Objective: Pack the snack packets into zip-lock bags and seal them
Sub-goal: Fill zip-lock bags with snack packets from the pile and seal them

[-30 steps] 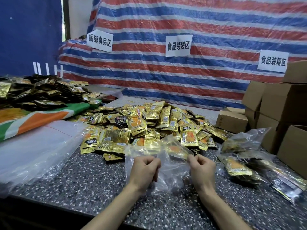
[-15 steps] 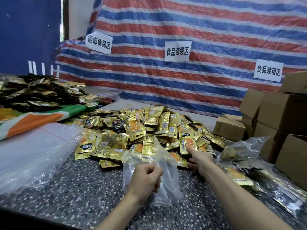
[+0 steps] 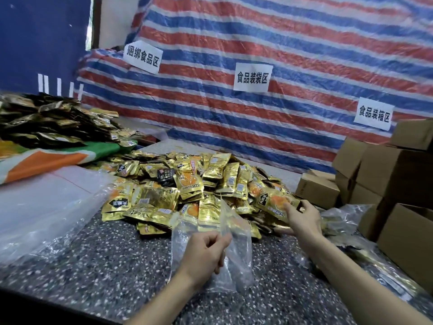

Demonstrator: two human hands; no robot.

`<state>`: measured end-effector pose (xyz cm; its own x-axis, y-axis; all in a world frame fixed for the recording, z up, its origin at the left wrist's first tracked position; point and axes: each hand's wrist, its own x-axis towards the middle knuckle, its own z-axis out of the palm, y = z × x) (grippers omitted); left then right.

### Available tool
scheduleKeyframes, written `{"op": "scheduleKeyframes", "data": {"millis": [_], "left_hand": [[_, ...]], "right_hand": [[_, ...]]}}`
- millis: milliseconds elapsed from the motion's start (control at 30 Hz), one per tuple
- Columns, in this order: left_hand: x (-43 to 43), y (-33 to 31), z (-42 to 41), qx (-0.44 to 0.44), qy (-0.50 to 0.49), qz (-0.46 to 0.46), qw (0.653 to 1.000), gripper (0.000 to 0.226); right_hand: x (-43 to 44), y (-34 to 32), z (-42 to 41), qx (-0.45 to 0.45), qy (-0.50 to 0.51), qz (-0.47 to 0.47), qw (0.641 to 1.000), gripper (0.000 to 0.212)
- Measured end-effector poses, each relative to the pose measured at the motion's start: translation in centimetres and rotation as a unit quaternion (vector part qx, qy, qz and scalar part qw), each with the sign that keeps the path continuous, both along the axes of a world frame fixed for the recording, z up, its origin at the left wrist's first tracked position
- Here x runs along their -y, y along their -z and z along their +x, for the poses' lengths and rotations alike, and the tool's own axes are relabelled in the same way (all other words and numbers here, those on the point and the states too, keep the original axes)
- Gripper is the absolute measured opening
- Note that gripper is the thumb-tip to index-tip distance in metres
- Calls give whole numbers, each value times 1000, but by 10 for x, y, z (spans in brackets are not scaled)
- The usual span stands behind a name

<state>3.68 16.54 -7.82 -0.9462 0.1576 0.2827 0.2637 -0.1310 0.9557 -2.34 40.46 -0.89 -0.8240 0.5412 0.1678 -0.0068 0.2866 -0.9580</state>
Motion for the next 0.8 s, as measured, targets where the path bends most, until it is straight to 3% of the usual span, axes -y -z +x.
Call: {"op": "scheduleKeyframes", "data": {"millis": [100, 200, 300, 367, 433, 533, 633, 733, 800], "left_hand": [[1, 0, -1, -1, -1, -3, 1000, 50], [3, 1, 1, 7, -3, 1, 1000, 49], [3, 1, 1, 12, -2, 2, 1000, 51], [2, 0, 1, 12, 0, 1, 1000, 51], [2, 0, 0, 12, 1, 2, 1000, 50], [3, 1, -1, 12, 0, 0, 1000, 49], [2, 1, -1, 19, -1, 0, 1000, 47], [1, -1, -1, 14, -5, -11, 1000, 44], [1, -2, 1, 7, 1, -20, 1000, 42]], "right_hand": [[-6, -6, 4, 24, -3, -11, 1000, 64], [-7, -12, 9, 75, 50, 185, 979, 51], [-12, -20, 19, 105, 56, 378, 918, 36], [-16, -28, 25, 128, 81, 462, 874, 36], [-16, -37, 27, 88, 77, 489, 864, 33], [-5, -54, 37, -42, -2, 383, 923, 26], [14, -71, 57, -91, -117, 165, 975, 25], [40, -71, 74, -31, -222, -96, 970, 29], [55, -64, 80, 31, -256, -159, 953, 27]]}}
